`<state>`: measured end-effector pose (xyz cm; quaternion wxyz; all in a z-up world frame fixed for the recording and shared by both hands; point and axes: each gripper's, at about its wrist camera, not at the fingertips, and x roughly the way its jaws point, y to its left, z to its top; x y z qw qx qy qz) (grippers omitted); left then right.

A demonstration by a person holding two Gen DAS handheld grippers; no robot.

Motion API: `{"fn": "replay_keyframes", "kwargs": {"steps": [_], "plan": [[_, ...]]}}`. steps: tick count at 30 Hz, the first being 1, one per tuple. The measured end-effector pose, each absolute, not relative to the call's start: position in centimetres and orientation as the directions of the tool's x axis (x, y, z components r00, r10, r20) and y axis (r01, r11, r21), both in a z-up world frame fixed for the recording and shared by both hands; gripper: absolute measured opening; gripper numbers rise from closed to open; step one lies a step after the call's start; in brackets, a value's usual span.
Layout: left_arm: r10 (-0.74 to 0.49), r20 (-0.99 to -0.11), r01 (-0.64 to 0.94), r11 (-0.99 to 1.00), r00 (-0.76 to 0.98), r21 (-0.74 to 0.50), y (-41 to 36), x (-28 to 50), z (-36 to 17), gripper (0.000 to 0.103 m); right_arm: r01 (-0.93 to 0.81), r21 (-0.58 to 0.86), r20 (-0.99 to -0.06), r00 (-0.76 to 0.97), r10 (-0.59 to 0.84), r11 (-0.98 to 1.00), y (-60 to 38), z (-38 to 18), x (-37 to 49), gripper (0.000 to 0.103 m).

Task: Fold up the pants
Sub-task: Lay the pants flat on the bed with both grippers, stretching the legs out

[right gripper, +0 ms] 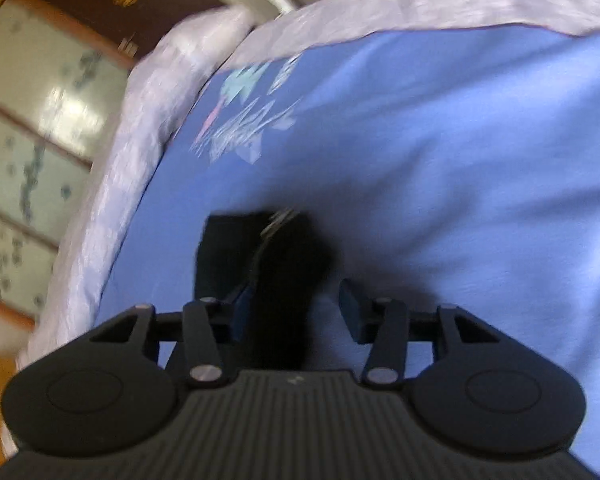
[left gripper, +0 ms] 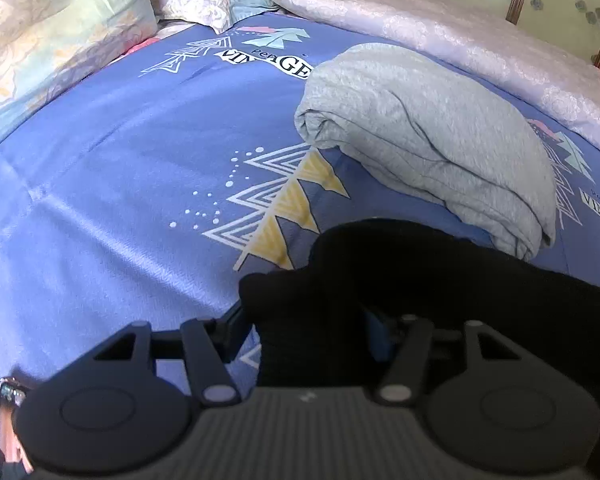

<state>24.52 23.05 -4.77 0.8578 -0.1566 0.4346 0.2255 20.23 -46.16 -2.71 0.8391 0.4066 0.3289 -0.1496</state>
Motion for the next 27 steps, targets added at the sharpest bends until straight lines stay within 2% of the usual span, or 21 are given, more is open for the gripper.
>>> {"fn": "replay_keyframes", "kwargs": {"steps": [1, 3, 5, 6, 9, 11, 12, 13, 16, 20, 25, 27], "plan": [[0.251, -0.816, -0.523, 0.849, 0.520, -0.073, 23.1, 24.6, -4.8, 0.056, 0.521, 0.535, -0.697, 0.717, -0.001, 0.665, -45.8, -2.3, 21.0, 0.008], [0.252, -0.818, -0.521, 0.851, 0.517, -0.067, 23.0, 24.8, -5.0, 0.056, 0.537, 0.457, -0.680, 0.725, -0.111, 0.709, -45.7, -0.9, 21.2, 0.008], [0.239, -0.819, -0.503, 0.862, 0.521, -0.068, 22.7, 24.9, -5.1, 0.060, 0.580, 0.478, -0.624, 0.752, -0.210, 0.659, -47.5, -0.2, 20.3, 0.008], [0.221, -0.821, -0.486, 0.871, 0.526, -0.077, 22.5, 25.0, -5.2, 0.061, 0.616, 0.478, -0.632, 0.736, -0.242, 0.625, -48.4, -0.5, 20.0, 0.008], [0.207, -0.830, -0.451, 0.890, 0.518, -0.060, 21.6, 24.9, -4.9, 0.065, 0.719, 0.401, -0.717, 0.632, -0.294, 0.568, -49.8, -1.7, 19.0, 0.020], [0.192, -0.829, -0.431, 0.900, 0.525, -0.065, 21.4, 24.3, -4.3, 0.066, 0.697, 0.448, -0.698, 0.664, -0.268, 0.560, -50.0, -1.3, 17.0, 0.029], [0.180, -0.830, -0.425, 0.902, 0.529, -0.076, 21.4, 23.6, -3.7, 0.066, 0.681, 0.470, -0.683, 0.683, -0.257, 0.561, -50.0, -0.7, 15.7, 0.040], [0.168, -0.827, -0.418, 0.904, 0.537, -0.088, 21.5, 22.9, -3.1, 0.066, 0.665, 0.486, -0.670, 0.700, -0.247, 0.567, -49.6, -0.3, 14.5, 0.042], [0.153, -0.807, -0.392, 0.914, 0.570, -0.104, 21.6, 19.4, -0.8, 0.068, 0.565, 0.555, -0.626, 0.767, -0.141, 0.611, -47.8, 1.5, 10.5, 0.042], [0.145, -0.787, -0.379, 0.918, 0.599, -0.120, 21.8, 13.8, 1.7, 0.071, 0.379, 0.631, -0.571, 0.818, 0.074, 0.676, -44.8, 2.8, 4.3, 0.042], [0.035, -0.804, -0.368, 0.900, 0.594, -0.233, 21.9, 6.8, 2.1, 0.073, 0.189, 0.595, -0.570, 0.785, 0.244, 0.781, -39.3, 3.3, -3.5, 0.042], [-0.019, -0.812, -0.369, 0.884, 0.584, -0.286, 21.7, 4.7, 1.5, 0.078, 0.133, 0.583, -0.576, 0.763, 0.293, 0.801, -37.1, 3.4, -5.8, 0.042]]}}
